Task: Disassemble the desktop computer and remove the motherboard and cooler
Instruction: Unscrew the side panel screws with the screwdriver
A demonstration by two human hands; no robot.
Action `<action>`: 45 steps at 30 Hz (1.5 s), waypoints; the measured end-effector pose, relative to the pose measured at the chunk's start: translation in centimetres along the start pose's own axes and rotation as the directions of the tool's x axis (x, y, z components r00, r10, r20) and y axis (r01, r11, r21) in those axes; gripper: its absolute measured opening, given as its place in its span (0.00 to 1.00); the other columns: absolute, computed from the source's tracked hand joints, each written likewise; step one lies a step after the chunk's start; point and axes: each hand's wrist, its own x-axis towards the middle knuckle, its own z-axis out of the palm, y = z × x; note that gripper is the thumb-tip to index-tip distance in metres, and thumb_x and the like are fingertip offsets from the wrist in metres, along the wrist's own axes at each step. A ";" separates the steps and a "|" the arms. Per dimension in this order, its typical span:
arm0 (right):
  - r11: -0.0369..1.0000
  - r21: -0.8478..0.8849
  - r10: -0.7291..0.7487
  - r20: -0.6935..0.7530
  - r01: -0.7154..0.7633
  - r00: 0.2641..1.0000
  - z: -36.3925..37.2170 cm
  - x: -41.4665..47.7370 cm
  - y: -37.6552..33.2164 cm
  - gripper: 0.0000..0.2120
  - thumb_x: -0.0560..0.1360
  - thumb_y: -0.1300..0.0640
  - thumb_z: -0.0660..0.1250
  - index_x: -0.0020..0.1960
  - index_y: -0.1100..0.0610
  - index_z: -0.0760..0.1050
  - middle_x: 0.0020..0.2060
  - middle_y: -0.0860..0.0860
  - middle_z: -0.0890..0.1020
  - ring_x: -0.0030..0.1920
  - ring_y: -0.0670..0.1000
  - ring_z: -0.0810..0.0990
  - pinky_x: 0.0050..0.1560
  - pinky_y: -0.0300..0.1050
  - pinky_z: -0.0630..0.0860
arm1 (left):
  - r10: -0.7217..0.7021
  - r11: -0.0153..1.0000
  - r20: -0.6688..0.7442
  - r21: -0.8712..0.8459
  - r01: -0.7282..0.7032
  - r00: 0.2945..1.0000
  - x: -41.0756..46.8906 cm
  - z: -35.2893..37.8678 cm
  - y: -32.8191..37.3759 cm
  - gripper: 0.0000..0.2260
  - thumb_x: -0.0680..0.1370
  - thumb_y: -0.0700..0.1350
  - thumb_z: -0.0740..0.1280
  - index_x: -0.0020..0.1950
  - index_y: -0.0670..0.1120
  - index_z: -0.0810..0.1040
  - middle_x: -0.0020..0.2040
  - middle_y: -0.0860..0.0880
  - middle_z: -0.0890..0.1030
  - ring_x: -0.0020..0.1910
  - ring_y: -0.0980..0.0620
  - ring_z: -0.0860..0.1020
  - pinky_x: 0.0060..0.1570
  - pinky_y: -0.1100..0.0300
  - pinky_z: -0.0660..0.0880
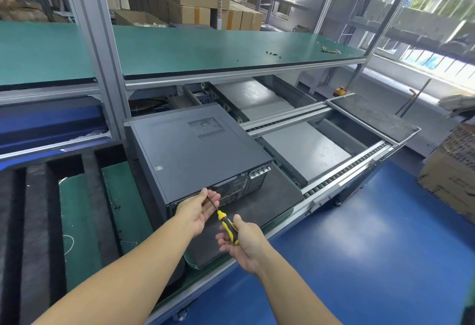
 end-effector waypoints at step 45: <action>0.963 0.114 -0.266 0.241 0.245 0.933 2.3 -0.2 1.5 0.04 0.80 0.57 0.66 0.46 0.55 0.75 0.36 0.55 0.77 0.28 0.49 0.68 0.24 0.40 0.62 | -0.196 0.962 -0.167 0.156 0.222 0.966 -1.1 -11.3 2.0 0.15 0.81 0.28 0.48 0.58 0.31 0.73 0.54 0.34 0.81 0.55 0.40 0.81 0.53 0.52 0.78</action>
